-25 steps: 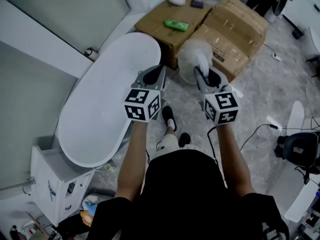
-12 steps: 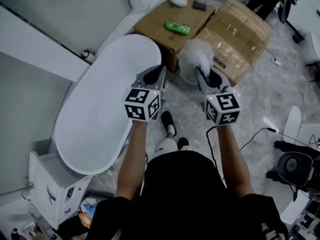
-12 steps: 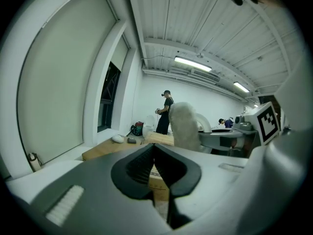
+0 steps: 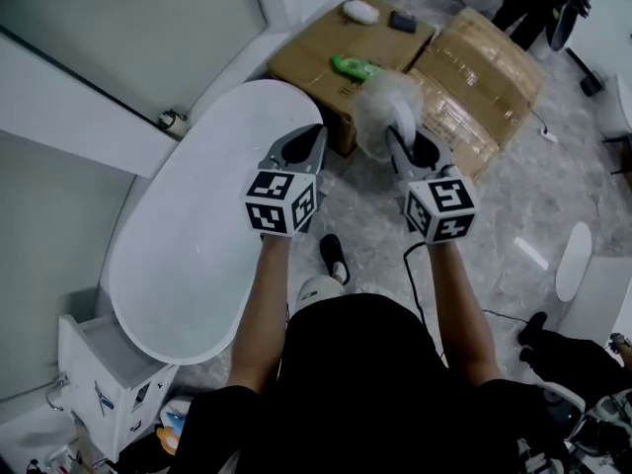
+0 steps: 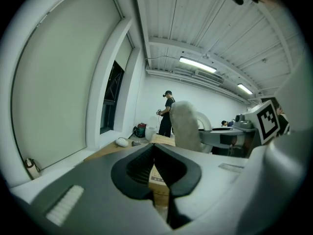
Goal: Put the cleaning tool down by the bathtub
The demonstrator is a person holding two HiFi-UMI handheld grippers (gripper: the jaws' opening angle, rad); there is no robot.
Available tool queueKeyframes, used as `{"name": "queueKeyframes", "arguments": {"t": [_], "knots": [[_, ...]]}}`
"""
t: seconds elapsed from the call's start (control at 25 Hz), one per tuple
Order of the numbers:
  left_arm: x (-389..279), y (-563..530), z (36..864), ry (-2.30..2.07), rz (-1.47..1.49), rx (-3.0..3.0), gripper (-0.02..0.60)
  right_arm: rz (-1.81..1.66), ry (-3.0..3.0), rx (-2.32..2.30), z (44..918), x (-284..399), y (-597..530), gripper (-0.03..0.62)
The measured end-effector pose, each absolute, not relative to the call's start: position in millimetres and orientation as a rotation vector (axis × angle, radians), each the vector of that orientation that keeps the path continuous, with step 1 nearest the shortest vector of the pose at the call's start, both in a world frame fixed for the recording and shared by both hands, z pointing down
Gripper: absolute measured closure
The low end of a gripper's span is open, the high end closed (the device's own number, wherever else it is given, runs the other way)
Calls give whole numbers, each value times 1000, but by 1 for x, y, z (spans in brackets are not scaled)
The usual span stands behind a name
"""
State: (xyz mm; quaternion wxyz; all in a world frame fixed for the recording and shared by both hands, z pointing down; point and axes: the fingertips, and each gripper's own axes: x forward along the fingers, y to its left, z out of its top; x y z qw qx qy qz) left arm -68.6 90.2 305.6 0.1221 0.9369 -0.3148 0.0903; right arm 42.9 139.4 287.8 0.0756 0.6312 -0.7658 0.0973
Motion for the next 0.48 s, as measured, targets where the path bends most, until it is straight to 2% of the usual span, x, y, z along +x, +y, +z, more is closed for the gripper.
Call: {"name": "queueKeyframes", "arguments": {"t": [0.48], "knots": [[-79, 28, 300, -897, 230, 2749, 584, 250, -2298, 1915, 274, 30, 76, 503]]}}
